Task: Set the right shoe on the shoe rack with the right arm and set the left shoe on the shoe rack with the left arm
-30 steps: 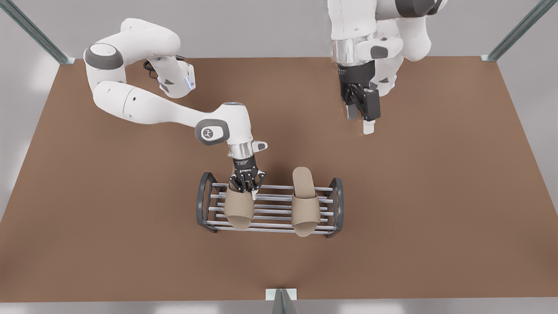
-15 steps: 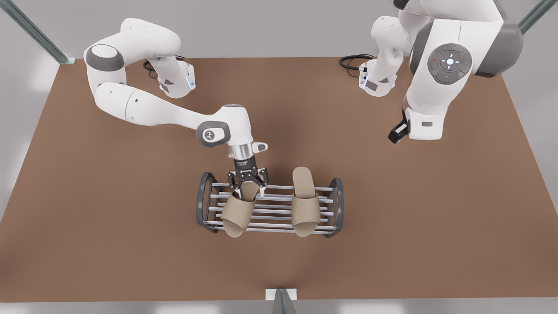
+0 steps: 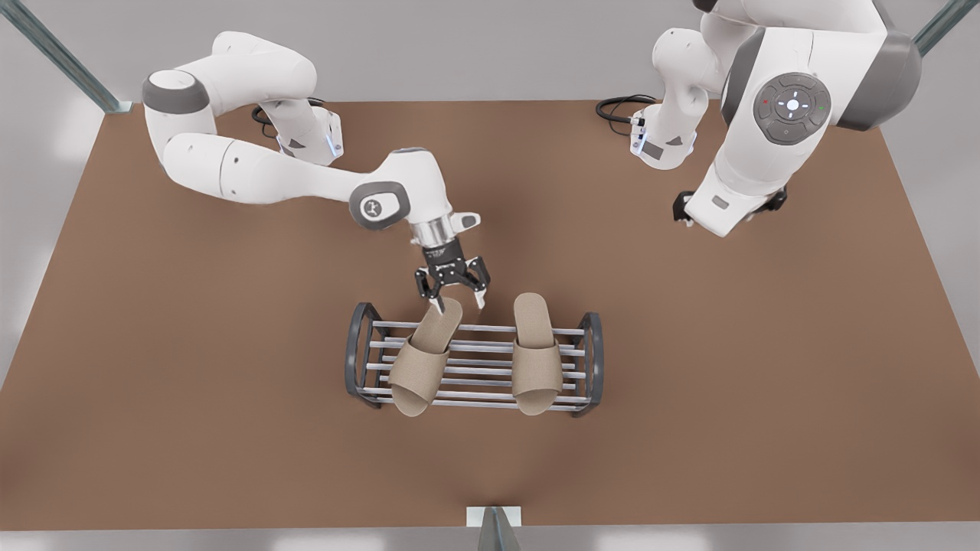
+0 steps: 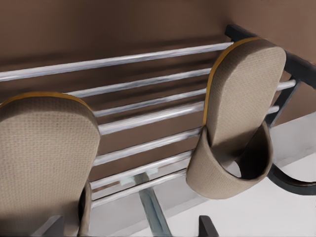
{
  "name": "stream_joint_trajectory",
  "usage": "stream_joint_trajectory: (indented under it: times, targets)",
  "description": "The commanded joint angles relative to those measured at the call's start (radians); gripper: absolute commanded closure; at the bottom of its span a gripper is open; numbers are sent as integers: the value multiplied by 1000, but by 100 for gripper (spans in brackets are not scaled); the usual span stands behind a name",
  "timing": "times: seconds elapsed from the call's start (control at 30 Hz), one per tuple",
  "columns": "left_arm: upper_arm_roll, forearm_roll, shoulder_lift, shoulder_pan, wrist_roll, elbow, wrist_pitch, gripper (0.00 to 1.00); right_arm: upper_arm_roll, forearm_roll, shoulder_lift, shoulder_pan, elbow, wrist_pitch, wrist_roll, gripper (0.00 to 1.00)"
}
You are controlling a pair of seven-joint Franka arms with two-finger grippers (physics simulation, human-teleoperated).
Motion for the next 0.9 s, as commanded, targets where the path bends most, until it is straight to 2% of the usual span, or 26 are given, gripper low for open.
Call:
stream_joint_trajectory:
  times: [0.0, 0.07, 0.1, 0.13, 0.17, 0.2, 0.3, 0.33, 0.37, 0.4, 0.43, 0.47, 0.5, 0.57, 0.6, 0.67, 0.87]
  targets:
    - [-5, -1, 0, 3, 472, 0, 1, 0, 59, 181, -19, -11, 11, -33, 80, 0]
    - [-5, -3, 0, 3, 472, 0, 3, 0, 154, 474, -118, -11, 162, -123, 78, 0]
    - [-14, -3, 0, 6, 472, 0, 3, 0, 156, 689, -216, -11, 281, -136, 78, 0]
    - [-14, -1, 0, 6, 472, 0, 3, 0, 143, 843, -304, -8, 384, -182, 80, 0]
    - [-13, -3, 2, 2, 472, 0, 3, 0, 136, 898, -362, -6, 459, -211, 101, 0]
    - [-13, -3, 6, -3, 472, 0, 0, 0, 58, 1073, -422, -3, 493, -211, 158, 0]
    - [-8, -1, -4, 5, 472, 0, 3, 0, 51, 1301, -431, 15, 599, -372, 681, 0]
    - [-13, 0, -18, 32, 472, 0, 4, 0, -207, 1499, -456, 162, 714, -435, 778, 0]
    - [-14, 0, -26, 34, 472, -1, 7, 0, -660, 1822, -604, 312, 780, -476, 779, 0]
    - [-14, 0, -66, 35, 472, -70, 53, 0, -1091, 2143, -684, 449, 742, -485, 768, 0]
    - [-14, 0, -92, 34, 472, -122, 87, 0, -1462, 2228, -755, 600, 597, -481, 690, 0]
    - [-14, 0, -92, 35, 472, -122, 89, 0, -1581, 2162, -758, 607, 573, -473, 693, 0]
    - [-14, 0, -92, 34, 472, -122, 89, 0, -1598, 2091, -784, 607, 568, -472, 730, 0]
    - [-13, 0, -92, 34, 471, -122, 90, 0, -1595, 2081, -823, 606, 541, -482, 1346, 0]
    - [-14, 0, -90, 34, 471, -122, 90, 0, -1595, 2081, -849, 600, 542, -545, 1482, 0]
    - [-13, 0, -89, 34, 472, -122, 90, 0, -1593, 2050, -850, 584, 541, -545, 1281, 0]
    - [-14, 0, -87, 34, 472, -122, 92, 0, -1585, 1983, -847, 595, 519, -567, 1278, 0]
